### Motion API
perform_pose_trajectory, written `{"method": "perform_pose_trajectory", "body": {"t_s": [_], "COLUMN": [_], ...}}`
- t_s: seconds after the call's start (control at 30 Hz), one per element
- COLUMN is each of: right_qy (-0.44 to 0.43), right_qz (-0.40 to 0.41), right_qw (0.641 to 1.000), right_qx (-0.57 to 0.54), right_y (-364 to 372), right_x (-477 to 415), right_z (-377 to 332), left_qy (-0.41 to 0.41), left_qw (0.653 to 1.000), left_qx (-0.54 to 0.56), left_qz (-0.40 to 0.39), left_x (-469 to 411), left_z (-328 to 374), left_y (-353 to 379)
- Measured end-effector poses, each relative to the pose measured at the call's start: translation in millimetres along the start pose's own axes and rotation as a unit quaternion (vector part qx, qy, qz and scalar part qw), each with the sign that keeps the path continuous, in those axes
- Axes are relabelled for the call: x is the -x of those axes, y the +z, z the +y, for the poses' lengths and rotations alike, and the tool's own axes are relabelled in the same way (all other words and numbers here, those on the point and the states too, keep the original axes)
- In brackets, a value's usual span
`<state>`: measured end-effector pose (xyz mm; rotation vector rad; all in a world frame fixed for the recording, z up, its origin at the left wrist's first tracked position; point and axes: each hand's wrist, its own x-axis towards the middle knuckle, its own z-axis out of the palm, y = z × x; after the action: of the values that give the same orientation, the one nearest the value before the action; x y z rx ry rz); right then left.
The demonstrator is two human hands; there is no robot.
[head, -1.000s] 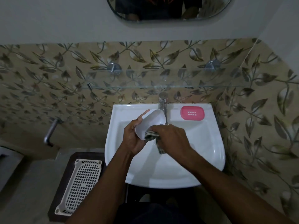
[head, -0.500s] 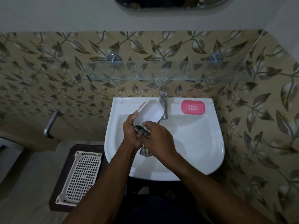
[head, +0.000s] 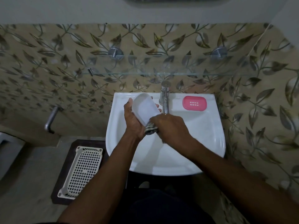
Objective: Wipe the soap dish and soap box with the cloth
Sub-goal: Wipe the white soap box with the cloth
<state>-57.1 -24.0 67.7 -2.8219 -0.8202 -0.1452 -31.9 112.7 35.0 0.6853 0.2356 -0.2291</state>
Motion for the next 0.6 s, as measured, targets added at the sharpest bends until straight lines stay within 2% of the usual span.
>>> {"method": "perform_pose_trajectory", "body": {"t_s": [0.1, 0.2, 0.23, 0.27, 0.33, 0.37, 0.4, 0.47, 0.6], "right_qy": [0.124, 0.24, 0.244, 0.218, 0.105, 0.054, 0.031, 0.043, 0.143], "right_qz": [0.0, -0.011, -0.025, -0.042, -0.061, -0.042, -0.022, 0.007, 0.007], "right_qw": [0.971, 0.89, 0.883, 0.904, 0.981, 0.997, 0.999, 0.999, 0.978], "right_qx": [-0.203, -0.388, -0.401, -0.367, -0.15, -0.035, 0.03, 0.031, -0.154], "right_y": [4.4, 5.7, 5.0, 3.7, 0.9, 0.6, 0.7, 1.9, 8.6], "right_x": [6.7, 6.8, 8.2, 9.7, 13.0, 14.3, 14.9, 17.3, 17.2], "right_z": [-23.7, -27.5, -24.9, -19.6, -9.0, -4.9, -2.0, -4.1, -26.1], "left_qy": [0.0, 0.001, 0.0, -0.002, -0.009, -0.011, -0.011, -0.007, -0.008], "left_qw": [1.0, 1.0, 0.999, 0.999, 0.999, 0.999, 0.999, 0.999, 1.0], "left_qx": [-0.014, -0.019, -0.025, -0.032, -0.04, -0.038, -0.038, -0.038, -0.027], "left_qz": [-0.002, -0.022, -0.02, -0.018, -0.012, -0.014, -0.017, -0.019, -0.008], "left_x": [0.2, -0.8, -0.9, -1.4, -1.4, -1.6, -2.8, -2.9, -1.9], "left_z": [1.6, 2.0, 0.6, -1.1, -3.9, -5.2, -6.4, -7.7, -8.6], "left_y": [-0.6, -2.9, -3.9, -6.2, -9.5, -10.7, -12.0, -8.8, -3.6]}}
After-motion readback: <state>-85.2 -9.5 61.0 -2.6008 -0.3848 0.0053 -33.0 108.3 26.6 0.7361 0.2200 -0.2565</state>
